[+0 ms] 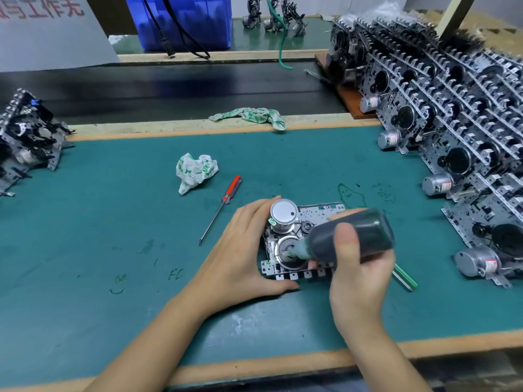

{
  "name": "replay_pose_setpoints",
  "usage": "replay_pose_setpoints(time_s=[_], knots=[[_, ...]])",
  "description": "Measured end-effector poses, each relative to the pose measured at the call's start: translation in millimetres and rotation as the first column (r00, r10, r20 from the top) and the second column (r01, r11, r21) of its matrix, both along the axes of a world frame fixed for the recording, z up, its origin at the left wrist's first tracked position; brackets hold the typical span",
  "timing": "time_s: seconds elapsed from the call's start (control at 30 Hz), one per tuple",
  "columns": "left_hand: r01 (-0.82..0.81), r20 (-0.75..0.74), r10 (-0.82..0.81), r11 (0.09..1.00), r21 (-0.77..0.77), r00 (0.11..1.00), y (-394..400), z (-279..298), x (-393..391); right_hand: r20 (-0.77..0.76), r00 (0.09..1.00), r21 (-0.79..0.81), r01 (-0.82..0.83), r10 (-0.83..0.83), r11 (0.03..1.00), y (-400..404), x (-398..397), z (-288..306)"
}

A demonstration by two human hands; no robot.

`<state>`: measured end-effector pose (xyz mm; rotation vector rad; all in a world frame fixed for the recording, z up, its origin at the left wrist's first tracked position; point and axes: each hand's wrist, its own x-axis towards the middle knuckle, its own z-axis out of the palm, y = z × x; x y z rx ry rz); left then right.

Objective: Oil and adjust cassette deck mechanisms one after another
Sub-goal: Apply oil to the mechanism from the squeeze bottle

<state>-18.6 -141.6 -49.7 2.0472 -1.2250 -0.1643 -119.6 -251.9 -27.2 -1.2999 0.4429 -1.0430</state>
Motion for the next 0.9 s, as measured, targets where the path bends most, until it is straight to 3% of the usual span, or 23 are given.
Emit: replay_pose_setpoints(time_s=[0.13, 0.4, 0.6, 0.9], knots=[[0.009, -0.016, -0.009, 1.000, 0.010, 1.000, 0.4, -0.9, 0.9, 0.079, 0.994, 0.155, -0.091, 0.080, 0.984, -28.4, -1.6, 24.4], [0.001, -0.105, 0.000, 1.000, 0.002, 0.994, -1.6, 0.9, 1.9, -0.105, 0.941, 0.315, -0.276, 0.322, 0.908, -87.5, 36.4, 36.9], [0.000, -0.168, 0.003, 1.000, 0.020, 0.986, -2.6, 3.2, 2.9, -0.271, 0.894, 0.227, -0.300, 0.356, 0.926, -83.5, 60.4, 10.8], [0.004, -0.208, 0.006, 0.999, 0.046, 0.978, -2.1, 5.3, 3.6, -0.288, 0.892, 0.115, -0.330, 0.349, 0.937, -83.7, 59.3, 1.8]])
